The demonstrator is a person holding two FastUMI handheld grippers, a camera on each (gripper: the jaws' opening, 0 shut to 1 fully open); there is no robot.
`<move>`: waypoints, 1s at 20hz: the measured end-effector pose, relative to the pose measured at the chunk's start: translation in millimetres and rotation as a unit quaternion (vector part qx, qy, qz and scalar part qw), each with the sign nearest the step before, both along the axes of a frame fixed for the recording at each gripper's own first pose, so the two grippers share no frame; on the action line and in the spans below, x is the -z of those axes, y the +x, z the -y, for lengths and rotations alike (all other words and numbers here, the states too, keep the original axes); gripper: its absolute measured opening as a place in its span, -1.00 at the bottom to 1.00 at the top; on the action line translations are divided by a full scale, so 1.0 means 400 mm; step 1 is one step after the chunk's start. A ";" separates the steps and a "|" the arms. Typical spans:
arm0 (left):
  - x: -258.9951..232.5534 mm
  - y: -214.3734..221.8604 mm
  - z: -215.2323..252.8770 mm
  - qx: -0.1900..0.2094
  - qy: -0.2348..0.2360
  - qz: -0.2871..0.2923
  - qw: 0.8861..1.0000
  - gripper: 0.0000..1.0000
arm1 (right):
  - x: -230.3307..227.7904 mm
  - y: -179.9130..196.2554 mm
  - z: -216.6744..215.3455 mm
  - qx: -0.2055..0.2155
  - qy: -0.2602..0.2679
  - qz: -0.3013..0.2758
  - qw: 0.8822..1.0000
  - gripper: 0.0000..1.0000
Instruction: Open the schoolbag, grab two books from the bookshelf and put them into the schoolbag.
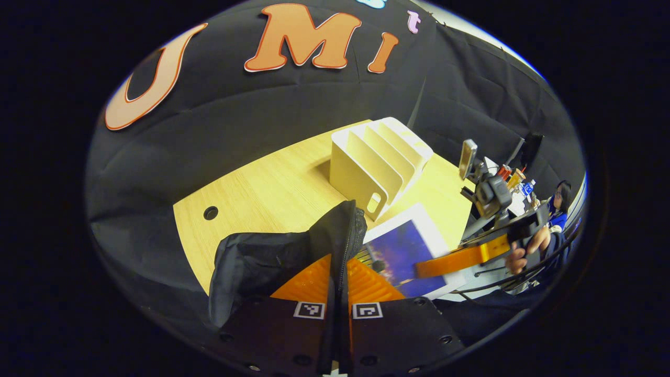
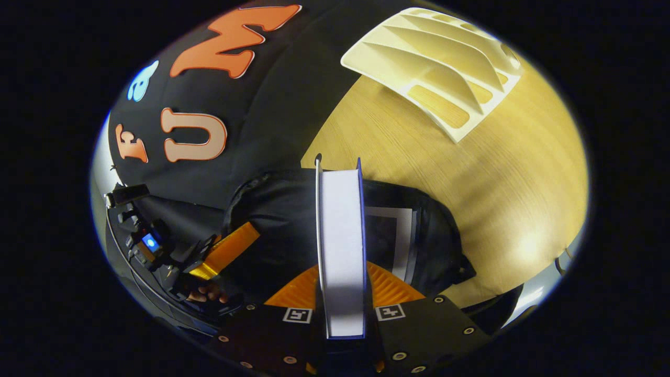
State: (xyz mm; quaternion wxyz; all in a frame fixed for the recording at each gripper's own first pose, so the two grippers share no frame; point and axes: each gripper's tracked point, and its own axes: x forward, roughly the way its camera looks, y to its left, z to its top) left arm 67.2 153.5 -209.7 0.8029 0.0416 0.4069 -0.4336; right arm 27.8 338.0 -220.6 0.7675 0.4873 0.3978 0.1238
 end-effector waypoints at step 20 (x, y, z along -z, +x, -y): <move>0.083 -0.106 0.067 -0.013 0.038 0.030 0.999 -0.73 | 0.154 0.029 0.054 -0.038 -0.125 0.000 0.991 0.55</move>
